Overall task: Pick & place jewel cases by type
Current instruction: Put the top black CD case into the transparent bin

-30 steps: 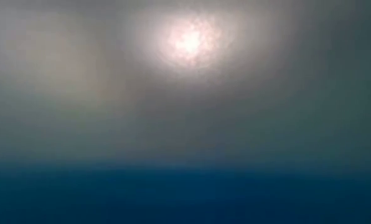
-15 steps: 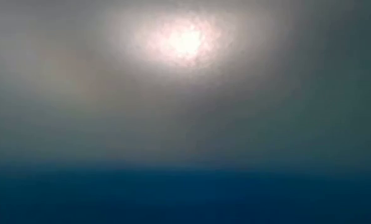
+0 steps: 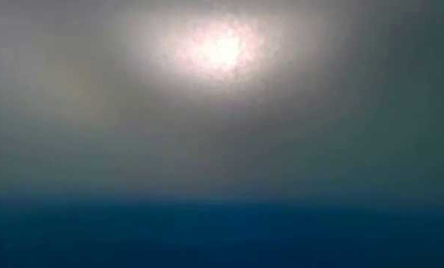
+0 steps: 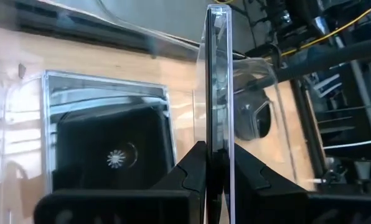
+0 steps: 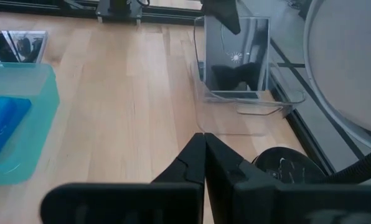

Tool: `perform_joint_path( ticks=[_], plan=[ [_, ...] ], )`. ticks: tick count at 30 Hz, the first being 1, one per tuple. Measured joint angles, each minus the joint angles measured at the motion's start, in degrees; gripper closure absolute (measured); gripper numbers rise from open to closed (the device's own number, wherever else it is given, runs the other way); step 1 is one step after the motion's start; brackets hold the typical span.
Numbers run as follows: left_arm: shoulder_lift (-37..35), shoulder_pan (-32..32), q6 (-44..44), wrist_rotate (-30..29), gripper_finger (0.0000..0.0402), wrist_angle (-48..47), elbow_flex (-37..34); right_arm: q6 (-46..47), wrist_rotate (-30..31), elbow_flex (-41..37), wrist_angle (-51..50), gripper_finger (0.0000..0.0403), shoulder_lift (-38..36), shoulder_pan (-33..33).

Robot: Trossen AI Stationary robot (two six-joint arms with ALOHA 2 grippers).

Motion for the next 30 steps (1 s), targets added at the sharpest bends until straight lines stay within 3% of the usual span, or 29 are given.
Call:
perform_joint_path(
  ticks=[16,30],
  plan=[
    [4.3,0.1,0.3,0.1,0.0367,0.3,0.0,-0.1,0.0,0.0,0.0,0.0397,0.0,0.0],
    [4.4,0.7,2.2,1.1,0.0273,-0.4,0.0,-0.2,0.0,0.0,0.0,0.0397,0.0,0.0]
  ],
)
